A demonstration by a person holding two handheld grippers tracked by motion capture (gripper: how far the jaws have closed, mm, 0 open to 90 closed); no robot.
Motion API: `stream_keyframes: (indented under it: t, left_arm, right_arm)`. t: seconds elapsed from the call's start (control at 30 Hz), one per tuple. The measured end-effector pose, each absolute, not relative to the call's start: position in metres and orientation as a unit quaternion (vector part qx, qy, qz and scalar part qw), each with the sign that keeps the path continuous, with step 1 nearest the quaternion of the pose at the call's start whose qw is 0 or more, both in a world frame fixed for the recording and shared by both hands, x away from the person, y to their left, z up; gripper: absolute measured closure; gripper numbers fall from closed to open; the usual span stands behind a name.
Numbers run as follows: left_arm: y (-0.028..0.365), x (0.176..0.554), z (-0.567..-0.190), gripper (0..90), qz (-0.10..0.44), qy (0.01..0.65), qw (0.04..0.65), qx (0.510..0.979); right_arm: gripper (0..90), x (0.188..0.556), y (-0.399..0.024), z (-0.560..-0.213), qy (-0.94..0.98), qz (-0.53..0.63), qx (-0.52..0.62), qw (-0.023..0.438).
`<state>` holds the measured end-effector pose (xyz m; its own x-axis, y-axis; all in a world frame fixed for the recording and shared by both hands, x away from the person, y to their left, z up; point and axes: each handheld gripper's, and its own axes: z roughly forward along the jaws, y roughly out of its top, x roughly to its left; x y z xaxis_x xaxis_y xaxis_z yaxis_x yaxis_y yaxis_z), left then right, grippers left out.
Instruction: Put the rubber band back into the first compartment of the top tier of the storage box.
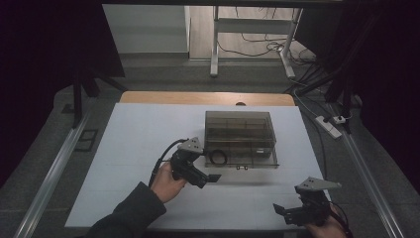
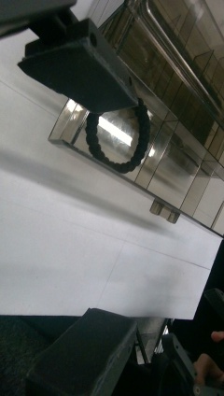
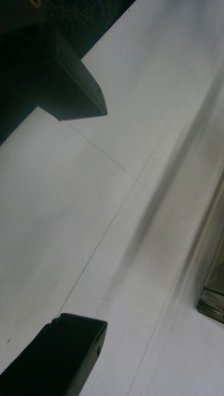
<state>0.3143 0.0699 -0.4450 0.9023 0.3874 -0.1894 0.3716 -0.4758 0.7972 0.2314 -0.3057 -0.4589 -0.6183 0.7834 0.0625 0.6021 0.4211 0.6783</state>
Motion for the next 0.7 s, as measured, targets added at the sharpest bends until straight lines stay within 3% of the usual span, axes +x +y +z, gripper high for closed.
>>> stream_keyframes:
  t: [0.7]
  left_arm:
    - [0.081, 0.302, -0.444, 0.0, 0.007, 0.230, 0.464, 0.855]
  right_arm:
    - [0.3, 0.231, -0.306, -0.459, 0.832, 0.342, 0.416, 0.133]
